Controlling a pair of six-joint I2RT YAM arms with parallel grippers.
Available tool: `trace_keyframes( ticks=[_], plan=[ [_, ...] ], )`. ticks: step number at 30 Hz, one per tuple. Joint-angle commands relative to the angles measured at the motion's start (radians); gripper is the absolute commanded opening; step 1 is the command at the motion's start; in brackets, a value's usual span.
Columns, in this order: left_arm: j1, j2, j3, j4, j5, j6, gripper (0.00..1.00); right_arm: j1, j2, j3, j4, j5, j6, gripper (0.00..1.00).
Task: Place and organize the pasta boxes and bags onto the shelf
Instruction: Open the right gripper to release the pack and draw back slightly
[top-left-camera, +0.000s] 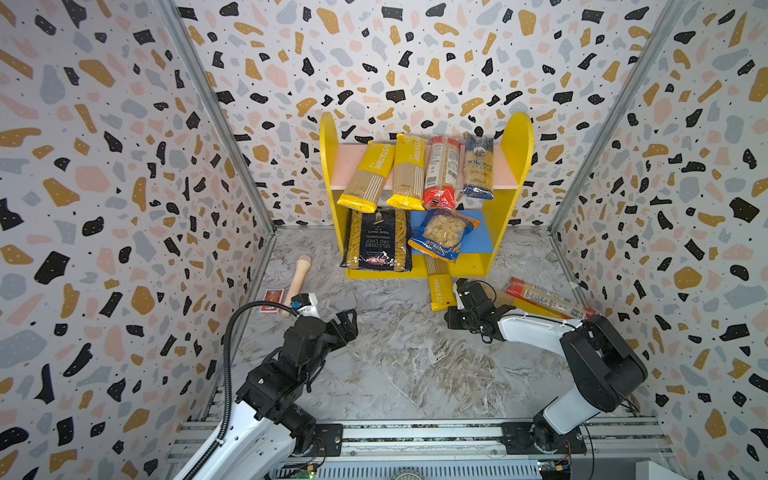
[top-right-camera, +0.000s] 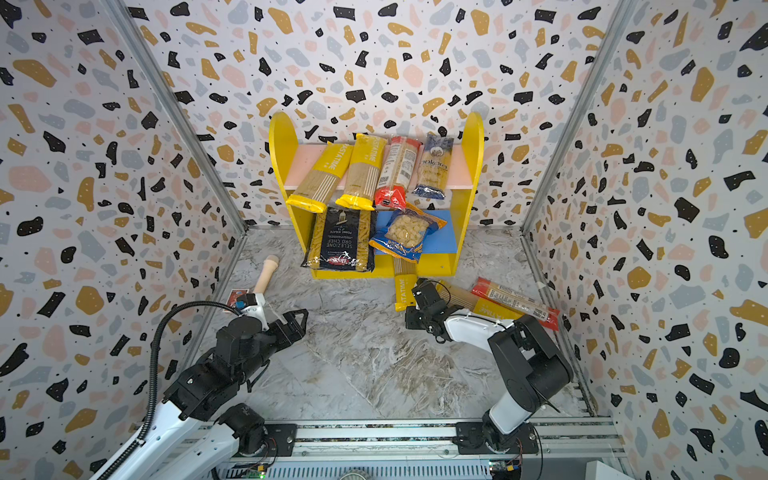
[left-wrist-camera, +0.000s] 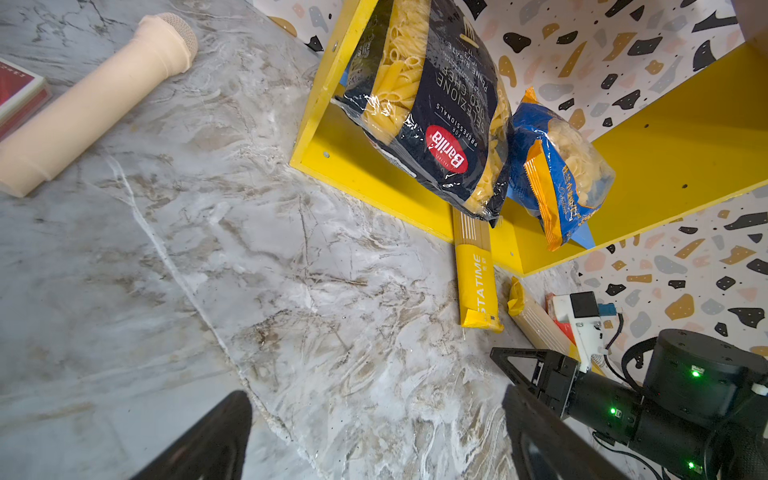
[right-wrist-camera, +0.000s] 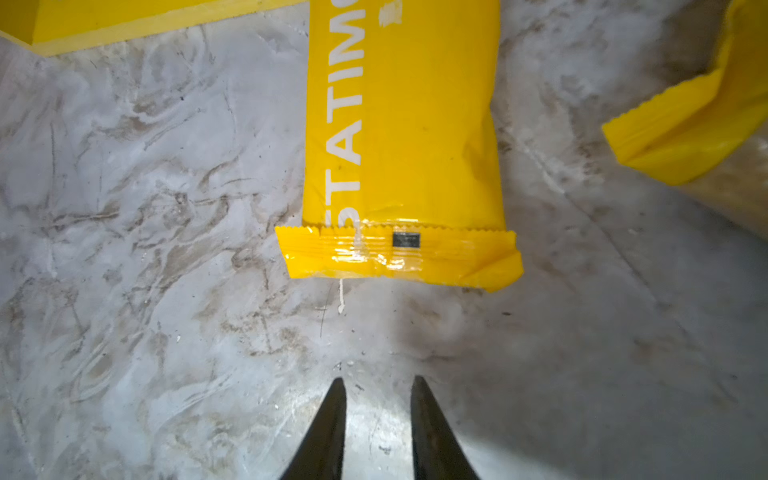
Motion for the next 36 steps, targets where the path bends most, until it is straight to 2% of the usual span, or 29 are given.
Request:
trace_keyframes(
  ticks=[1,19,36],
  plan=[
    [0.003,0.008,0.003,0.011,0.0,-0.003,0.95,0.002,0.031,0.02,0.022,-0.002,-0.001,0.28],
    [0.005,0.084,0.044,0.031,-0.039,0.006,0.95,-0.08,0.156,0.169,0.091,-0.058,-0.03,0.27],
    [0.005,0.113,0.057,0.04,-0.053,0.013,0.95,-0.107,0.242,0.313,0.091,-0.092,-0.05,0.28]
  ],
)
